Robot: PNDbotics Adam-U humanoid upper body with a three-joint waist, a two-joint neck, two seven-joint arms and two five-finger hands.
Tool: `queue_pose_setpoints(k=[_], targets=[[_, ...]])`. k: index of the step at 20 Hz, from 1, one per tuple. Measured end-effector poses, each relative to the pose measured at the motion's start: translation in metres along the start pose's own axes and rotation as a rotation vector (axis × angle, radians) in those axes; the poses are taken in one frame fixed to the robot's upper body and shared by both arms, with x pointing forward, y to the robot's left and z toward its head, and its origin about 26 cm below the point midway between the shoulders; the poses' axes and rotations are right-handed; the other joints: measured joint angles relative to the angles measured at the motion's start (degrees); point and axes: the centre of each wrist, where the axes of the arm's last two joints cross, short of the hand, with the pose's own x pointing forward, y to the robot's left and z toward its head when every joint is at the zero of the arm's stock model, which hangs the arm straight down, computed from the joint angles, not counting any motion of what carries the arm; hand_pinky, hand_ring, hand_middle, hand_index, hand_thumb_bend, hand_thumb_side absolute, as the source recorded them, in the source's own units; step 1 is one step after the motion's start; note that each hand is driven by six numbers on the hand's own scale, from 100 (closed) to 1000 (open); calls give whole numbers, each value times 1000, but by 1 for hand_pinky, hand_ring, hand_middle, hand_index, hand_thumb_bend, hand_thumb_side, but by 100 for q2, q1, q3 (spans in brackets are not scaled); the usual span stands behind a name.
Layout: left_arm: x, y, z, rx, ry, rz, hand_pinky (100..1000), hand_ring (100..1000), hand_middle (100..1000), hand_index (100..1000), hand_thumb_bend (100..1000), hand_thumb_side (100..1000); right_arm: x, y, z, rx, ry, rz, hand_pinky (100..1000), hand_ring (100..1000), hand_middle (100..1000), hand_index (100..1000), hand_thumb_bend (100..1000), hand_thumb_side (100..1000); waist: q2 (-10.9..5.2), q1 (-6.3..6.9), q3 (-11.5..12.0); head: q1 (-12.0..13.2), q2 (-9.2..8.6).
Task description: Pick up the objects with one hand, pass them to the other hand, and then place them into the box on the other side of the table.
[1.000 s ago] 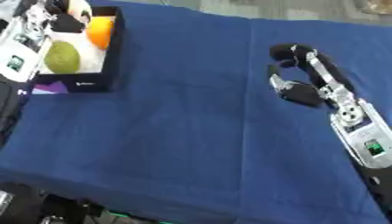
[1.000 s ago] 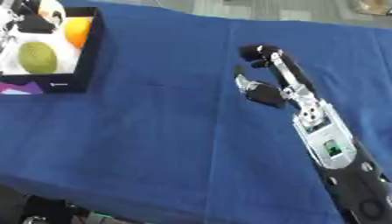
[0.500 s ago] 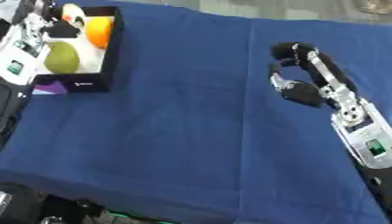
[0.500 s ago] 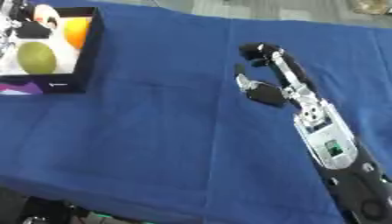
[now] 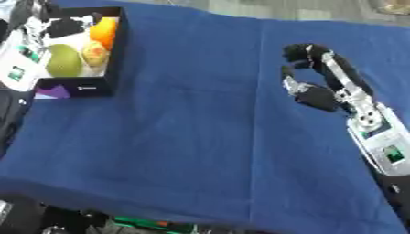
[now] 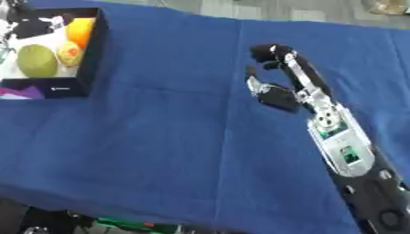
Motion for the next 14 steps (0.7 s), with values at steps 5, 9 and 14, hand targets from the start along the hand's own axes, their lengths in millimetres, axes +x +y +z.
queue_pose_setpoints(k=[5, 9, 14], targets=[[7, 13, 9, 56, -40, 125, 734, 725, 747, 702, 449, 666, 1, -4, 0, -12, -7, 3, 775, 800, 732, 805, 124, 289, -1, 2, -8, -102, 0], [21, 28, 32, 105, -176, 340, 740, 741, 783, 711, 370, 692, 3, -21, 1, -56, -21, -18, 777, 800, 733, 803, 256, 183, -9, 6, -24, -349, 0], [30, 41, 63, 127, -312, 571, 742, 751, 804, 727, 400, 648, 11, -51, 7, -168, -21, -41, 771, 794, 737, 799, 479, 115, -96, -7, -74, -639, 0]])
